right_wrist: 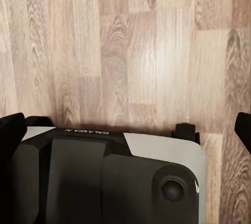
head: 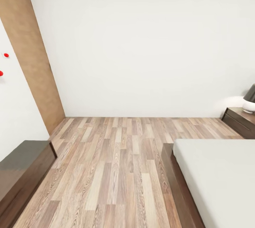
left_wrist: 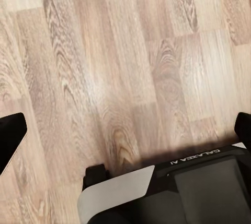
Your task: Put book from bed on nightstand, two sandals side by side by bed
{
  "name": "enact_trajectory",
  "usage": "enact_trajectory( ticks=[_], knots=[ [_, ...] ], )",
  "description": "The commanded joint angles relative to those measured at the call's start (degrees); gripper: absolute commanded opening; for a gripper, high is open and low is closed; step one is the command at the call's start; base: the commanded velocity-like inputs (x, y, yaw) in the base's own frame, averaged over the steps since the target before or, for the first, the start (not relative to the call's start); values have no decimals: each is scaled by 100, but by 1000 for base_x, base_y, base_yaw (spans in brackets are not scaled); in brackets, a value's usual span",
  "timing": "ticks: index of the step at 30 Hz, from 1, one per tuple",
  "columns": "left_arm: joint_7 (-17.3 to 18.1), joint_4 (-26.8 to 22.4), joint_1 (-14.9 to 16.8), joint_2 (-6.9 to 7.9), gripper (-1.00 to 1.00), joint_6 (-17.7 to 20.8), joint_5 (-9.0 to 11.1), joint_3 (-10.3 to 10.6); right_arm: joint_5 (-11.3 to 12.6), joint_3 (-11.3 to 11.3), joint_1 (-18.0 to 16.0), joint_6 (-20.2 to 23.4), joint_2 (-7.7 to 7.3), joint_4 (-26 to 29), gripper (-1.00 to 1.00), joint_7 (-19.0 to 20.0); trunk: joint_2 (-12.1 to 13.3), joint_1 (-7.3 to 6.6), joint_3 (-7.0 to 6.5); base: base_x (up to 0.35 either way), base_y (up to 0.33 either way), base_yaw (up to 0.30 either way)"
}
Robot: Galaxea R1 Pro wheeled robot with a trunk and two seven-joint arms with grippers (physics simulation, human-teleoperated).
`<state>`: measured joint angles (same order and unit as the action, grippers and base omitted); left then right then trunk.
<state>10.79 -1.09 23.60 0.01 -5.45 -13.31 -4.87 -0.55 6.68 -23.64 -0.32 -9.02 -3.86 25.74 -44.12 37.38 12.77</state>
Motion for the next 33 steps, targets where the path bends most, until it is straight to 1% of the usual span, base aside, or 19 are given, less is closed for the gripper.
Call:
enact_trajectory(
  ticks=[1, 33],
  knots=[
    [11, 4, 4, 0, 100, -18, -57, -49, -5, 44, -9, -3, -3, -18, 100, 19, -6, 4, 8, 329, 0, 0],
    [11, 4, 4, -1, 100, -18, -53, -49, -7, 44, -9, -3, -4, -18, 100, 19, -6, 4, 8, 331, 0, 0]
  ],
)
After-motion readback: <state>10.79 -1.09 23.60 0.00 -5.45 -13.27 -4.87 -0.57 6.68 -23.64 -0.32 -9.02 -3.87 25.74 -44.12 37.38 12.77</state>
